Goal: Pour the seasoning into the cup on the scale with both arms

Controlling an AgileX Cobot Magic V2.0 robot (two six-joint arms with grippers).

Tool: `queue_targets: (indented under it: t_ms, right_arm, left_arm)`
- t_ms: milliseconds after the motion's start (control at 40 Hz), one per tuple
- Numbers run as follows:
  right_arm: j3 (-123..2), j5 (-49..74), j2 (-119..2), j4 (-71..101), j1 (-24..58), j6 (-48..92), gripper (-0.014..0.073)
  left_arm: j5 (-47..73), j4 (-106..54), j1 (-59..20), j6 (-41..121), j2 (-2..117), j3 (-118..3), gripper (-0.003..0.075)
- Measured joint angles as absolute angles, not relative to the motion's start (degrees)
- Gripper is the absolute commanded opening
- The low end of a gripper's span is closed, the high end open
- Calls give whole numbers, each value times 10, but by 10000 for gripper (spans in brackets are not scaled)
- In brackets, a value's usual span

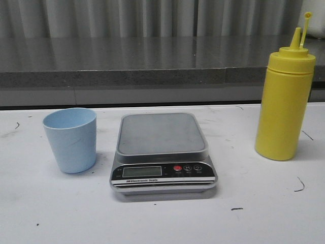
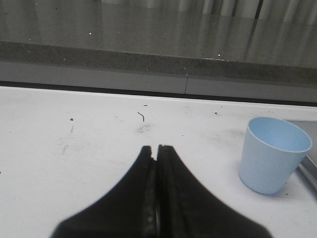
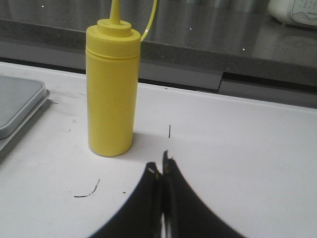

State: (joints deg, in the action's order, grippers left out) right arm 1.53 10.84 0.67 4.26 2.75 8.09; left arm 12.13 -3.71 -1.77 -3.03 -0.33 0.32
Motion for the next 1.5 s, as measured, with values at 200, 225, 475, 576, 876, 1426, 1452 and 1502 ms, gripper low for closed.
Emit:
queue_targets:
  t_ms: [200, 225, 475, 576, 876, 1426, 1452, 1502]
  right_arm:
    - [15, 108, 7, 43, 28, 81, -70]
    - [15, 108, 7, 42, 28, 81, -70]
    - [15, 108, 7, 42, 28, 81, -70]
    - [15, 108, 7, 42, 28, 81, -70]
    - [15, 108, 7, 42, 28, 81, -70]
    - [15, 78, 7, 56, 28, 81, -70]
    - [15, 72, 7, 61, 28, 81, -70]
    - [14, 67, 7, 69, 28, 81, -70]
  left_arm:
    - [121, -37, -18, -30, -3, 3, -20]
    - [121, -37, -18, -30, -3, 3, -20]
    - [121, -37, -18, -30, -3, 3, -20]
    - [121, -37, -18, -30, -3, 3, -20]
    - [121, -37, -18, -30, -3, 3, -20]
    - [20, -37, -18, -30, -3, 3, -20]
    - [0, -37, -18, -30, -3, 3, -20]
    - [-25, -37, -18, -30, -3, 3, -20]
